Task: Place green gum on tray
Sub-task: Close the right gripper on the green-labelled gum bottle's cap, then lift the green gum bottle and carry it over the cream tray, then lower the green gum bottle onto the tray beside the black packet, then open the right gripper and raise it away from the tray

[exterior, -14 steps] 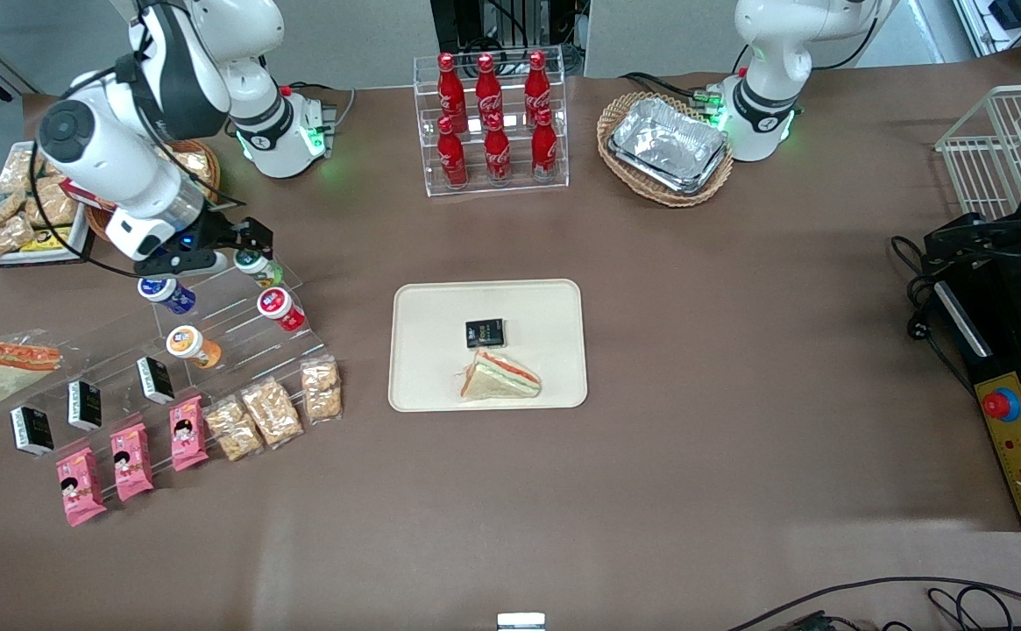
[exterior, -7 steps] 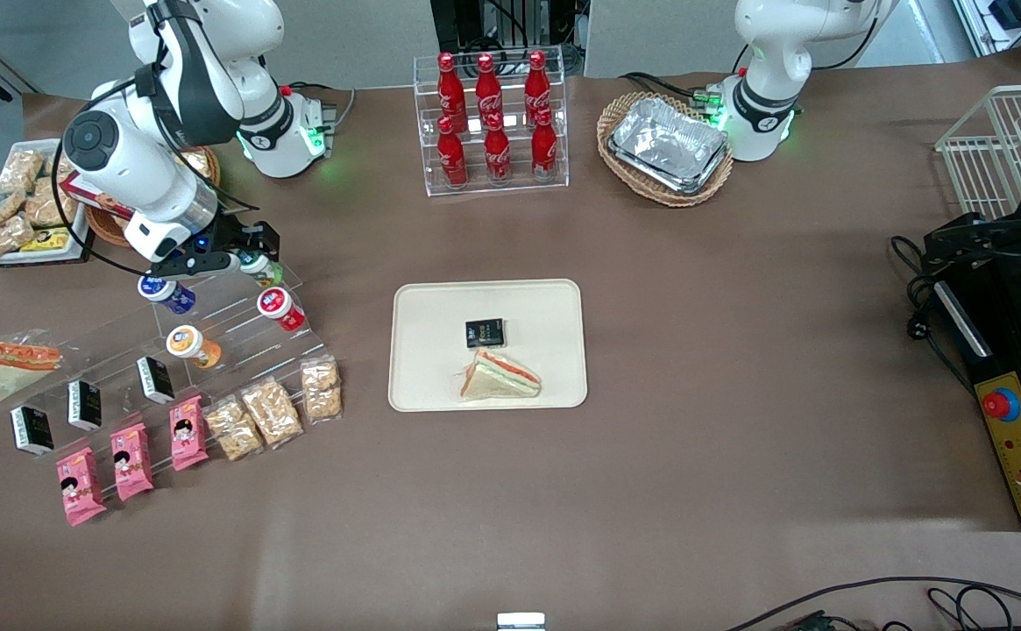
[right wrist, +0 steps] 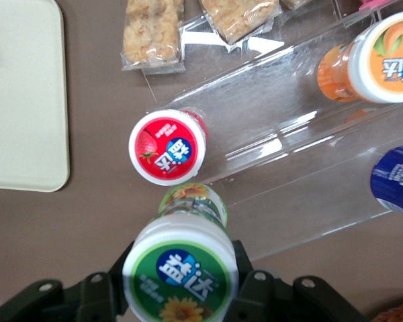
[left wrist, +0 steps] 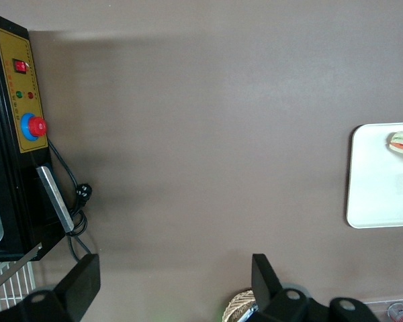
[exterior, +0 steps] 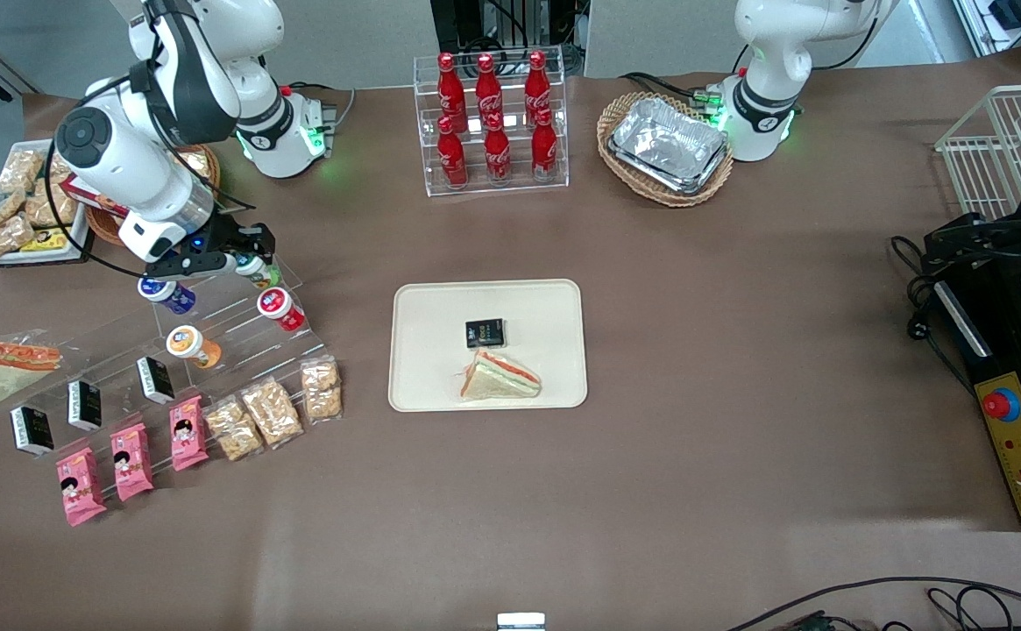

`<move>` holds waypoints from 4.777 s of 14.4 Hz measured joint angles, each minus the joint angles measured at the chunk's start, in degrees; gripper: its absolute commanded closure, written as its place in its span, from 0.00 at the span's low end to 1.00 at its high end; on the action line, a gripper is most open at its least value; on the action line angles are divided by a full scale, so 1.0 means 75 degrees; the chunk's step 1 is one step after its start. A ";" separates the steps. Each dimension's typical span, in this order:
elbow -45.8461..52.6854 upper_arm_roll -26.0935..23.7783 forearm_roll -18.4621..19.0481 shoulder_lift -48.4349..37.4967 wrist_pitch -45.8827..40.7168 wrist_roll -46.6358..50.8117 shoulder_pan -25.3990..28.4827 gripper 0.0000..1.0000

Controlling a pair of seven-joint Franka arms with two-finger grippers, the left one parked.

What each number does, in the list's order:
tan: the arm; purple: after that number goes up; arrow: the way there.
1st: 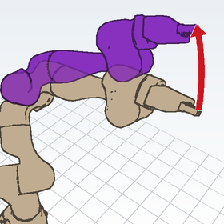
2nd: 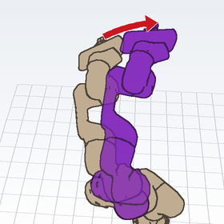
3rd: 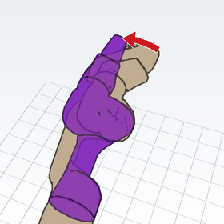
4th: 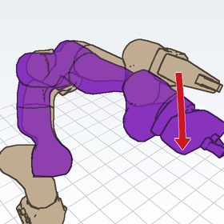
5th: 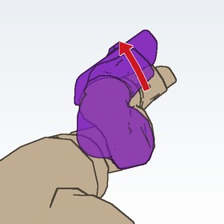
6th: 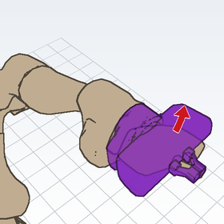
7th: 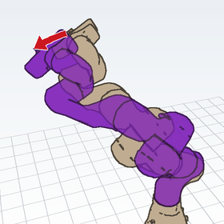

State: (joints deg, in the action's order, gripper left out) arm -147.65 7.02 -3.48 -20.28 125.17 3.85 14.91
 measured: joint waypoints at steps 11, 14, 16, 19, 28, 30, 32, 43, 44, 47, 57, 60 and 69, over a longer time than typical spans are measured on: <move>0.4261 0.0300 0.0039 0.0775 -0.4275 -0.0714 -0.0155 0.45; 0.5790 0.0308 0.0035 0.1534 -0.5400 -0.0737 -0.0144 0.45; 0.6279 0.0177 -0.0068 0.1881 -0.5722 -0.0539 -0.0089 0.45; 0.6363 -0.0389 -0.0273 0.2279 -0.5503 0.0587 0.0229 0.45; 0.4283 -0.0692 -0.0281 0.3378 -0.1568 0.3812 0.3052 0.45; 0.3873 -0.0690 -0.0281 0.3670 -0.0671 0.3819 0.3187 0.45; 0.3295 -0.0688 -0.0281 0.3954 0.0514 0.3819 0.3270 0.45; 0.2779 -0.0663 -0.0281 0.5133 0.2460 0.3819 0.3403 0.01; 0.2787 -0.0659 -0.0281 0.5131 0.2461 0.3819 0.3403 0.01; 0.2822 -0.0636 -0.0281 0.5113 0.2461 0.3819 0.3398 0.01; 0.4095 0.1087 -0.0272 0.3667 -0.0585 0.2255 0.3243 0.01; 0.4599 0.1815 -0.0262 0.3019 -0.2046 0.1262 0.3217 0.01; 0.6244 0.2558 0.0197 0.2532 -0.4593 -0.1883 0.1709 0.00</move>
State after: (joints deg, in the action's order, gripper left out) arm -100.82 26.20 -2.01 -1.29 90.73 -10.28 27.72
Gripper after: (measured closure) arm 0.004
